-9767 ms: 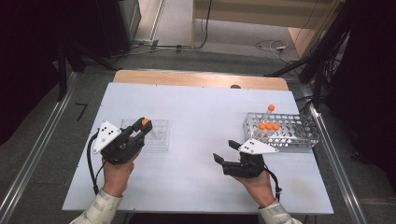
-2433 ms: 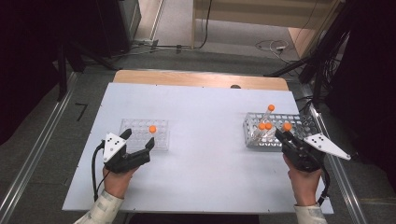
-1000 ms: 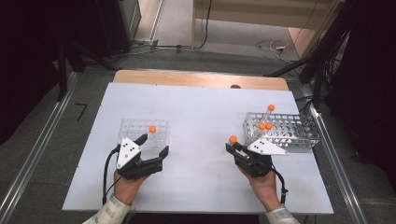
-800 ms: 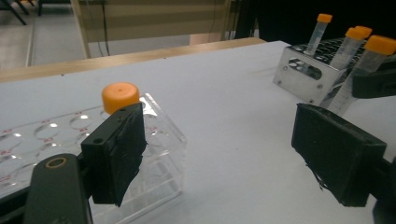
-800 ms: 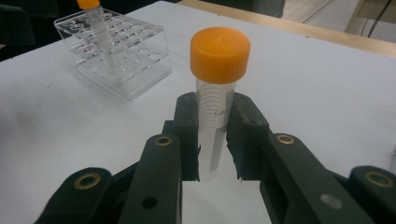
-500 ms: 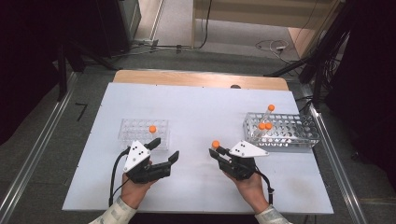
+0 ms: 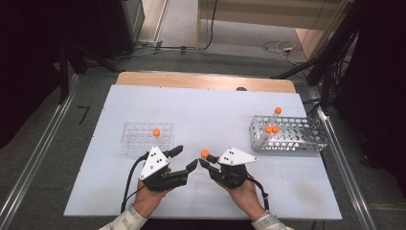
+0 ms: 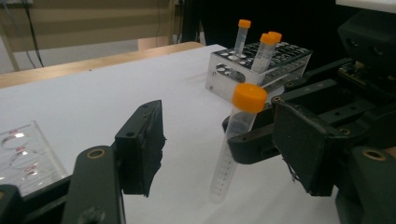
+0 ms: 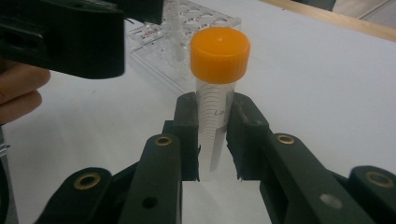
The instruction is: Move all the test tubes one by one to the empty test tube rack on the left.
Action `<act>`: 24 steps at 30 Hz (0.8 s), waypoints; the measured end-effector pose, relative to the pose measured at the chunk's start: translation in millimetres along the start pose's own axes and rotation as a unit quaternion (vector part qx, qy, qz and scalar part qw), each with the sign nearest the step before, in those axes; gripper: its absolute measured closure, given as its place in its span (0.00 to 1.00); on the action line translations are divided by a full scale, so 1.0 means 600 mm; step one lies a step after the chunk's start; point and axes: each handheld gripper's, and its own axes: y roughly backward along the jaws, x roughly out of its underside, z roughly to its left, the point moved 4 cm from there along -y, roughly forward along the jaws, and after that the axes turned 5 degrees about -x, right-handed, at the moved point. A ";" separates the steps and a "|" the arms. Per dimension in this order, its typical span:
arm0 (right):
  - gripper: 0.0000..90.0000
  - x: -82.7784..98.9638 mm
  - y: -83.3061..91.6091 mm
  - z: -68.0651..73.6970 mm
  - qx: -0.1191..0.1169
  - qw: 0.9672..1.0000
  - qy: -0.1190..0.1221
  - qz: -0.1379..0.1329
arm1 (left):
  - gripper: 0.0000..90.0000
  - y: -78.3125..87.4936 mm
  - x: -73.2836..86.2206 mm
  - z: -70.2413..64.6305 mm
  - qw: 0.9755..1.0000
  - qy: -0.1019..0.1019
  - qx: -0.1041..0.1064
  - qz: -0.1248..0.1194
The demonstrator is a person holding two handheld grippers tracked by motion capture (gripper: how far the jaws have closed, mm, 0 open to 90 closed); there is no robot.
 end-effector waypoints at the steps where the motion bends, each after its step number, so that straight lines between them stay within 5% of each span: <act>1: 0.80 -0.001 -0.002 0.002 -0.002 1.000 0.002 0.000 | 0.41 -0.001 -0.001 -0.002 1.000 -0.001 0.001 -0.002; 14: 0.80 -0.005 -0.014 0.029 -0.026 1.000 0.015 0.008 | 0.68 -0.012 0.004 -0.012 1.000 -0.015 0.019 0.008; 24: 0.80 -0.005 -0.013 0.029 -0.026 1.000 0.014 0.007 | 0.76 -0.015 0.006 -0.016 1.000 -0.019 0.022 0.011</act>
